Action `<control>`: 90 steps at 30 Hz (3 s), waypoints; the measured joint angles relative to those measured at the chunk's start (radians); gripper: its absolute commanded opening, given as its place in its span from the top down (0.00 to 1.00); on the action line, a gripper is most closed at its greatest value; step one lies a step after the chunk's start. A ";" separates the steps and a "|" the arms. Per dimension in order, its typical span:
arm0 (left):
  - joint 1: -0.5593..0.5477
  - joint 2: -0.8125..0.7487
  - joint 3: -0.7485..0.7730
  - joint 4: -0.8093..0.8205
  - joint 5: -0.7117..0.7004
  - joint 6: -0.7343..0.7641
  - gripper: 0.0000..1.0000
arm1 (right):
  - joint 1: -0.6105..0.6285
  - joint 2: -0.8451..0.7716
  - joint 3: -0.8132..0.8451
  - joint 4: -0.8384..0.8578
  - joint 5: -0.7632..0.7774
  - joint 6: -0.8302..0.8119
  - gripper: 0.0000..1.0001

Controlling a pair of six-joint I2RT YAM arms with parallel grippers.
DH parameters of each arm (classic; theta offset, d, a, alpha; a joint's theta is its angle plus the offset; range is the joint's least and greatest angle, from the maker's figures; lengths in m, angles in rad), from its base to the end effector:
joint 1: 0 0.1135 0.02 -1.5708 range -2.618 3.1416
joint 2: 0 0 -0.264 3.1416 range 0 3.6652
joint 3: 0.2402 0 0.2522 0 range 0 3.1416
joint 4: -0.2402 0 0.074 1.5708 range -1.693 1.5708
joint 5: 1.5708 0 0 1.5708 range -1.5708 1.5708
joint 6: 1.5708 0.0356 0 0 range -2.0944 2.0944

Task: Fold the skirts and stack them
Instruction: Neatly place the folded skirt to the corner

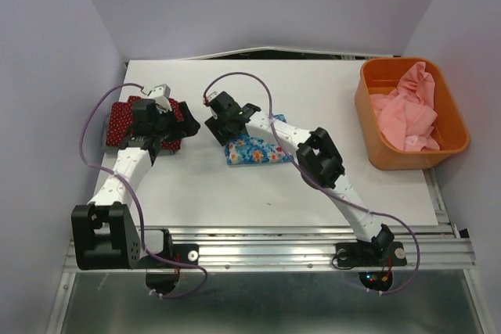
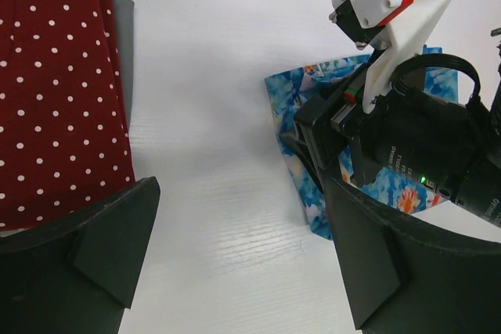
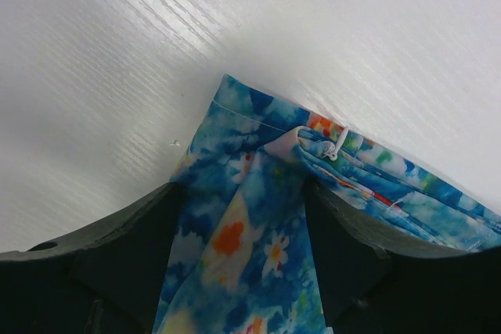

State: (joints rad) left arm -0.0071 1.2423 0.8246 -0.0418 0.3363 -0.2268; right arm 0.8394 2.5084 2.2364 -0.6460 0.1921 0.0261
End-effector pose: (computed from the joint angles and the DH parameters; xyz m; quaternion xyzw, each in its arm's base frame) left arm 0.2794 -0.0137 0.2711 -0.0041 0.8422 -0.2019 0.4999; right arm 0.3731 0.4056 0.1752 -0.3447 0.8781 0.0514 0.3278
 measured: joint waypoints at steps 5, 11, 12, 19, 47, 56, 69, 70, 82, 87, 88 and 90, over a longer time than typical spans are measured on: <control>0.000 0.011 0.000 0.000 0.005 -0.007 0.02 | 0.008 -0.053 -0.085 0.050 0.019 -0.001 0.33; 0.000 0.009 0.000 0.000 0.003 -0.008 0.02 | 0.014 -0.093 -0.082 0.080 0.019 -0.005 0.33; 0.000 0.007 0.000 0.000 0.002 -0.008 0.02 | 0.015 -0.093 -0.079 0.086 0.019 -0.005 0.34; 0.023 0.000 0.000 0.000 0.001 -0.015 0.01 | 0.020 -0.093 -0.071 0.090 0.011 -0.009 0.43; 0.008 0.157 -0.257 0.303 0.275 -0.203 0.02 | -0.021 0.009 -0.031 0.130 -0.139 0.104 0.99; -0.086 0.270 -0.254 0.464 0.322 -0.261 0.01 | -0.059 -0.020 -0.031 0.122 -0.242 0.181 0.99; -0.137 0.418 -0.230 0.666 0.316 -0.349 0.02 | -0.081 -0.048 -0.031 0.108 -0.319 0.236 0.99; -0.143 0.424 -0.225 0.674 0.313 -0.353 0.01 | -0.081 -0.053 -0.031 0.106 -0.321 0.237 0.99; -0.216 0.529 -0.193 0.864 0.314 -0.460 0.03 | -0.085 -0.087 -0.031 0.103 -0.335 0.248 0.99; -0.227 0.564 -0.193 0.925 0.301 -0.504 0.12 | -0.092 -0.087 -0.031 0.103 -0.327 0.263 0.99; -0.228 0.568 -0.193 0.937 0.299 -0.512 0.14 | -0.093 -0.087 -0.031 0.103 -0.323 0.266 0.99; -0.229 0.576 -0.193 0.953 0.296 -0.527 0.17 | -0.093 -0.087 -0.031 0.104 -0.318 0.272 0.99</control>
State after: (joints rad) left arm -0.2356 1.8179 0.6312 0.9115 0.6323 -0.7540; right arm 0.7460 2.4218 2.2051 -0.5423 -0.1257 0.2977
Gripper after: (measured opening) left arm 0.862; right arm 0.015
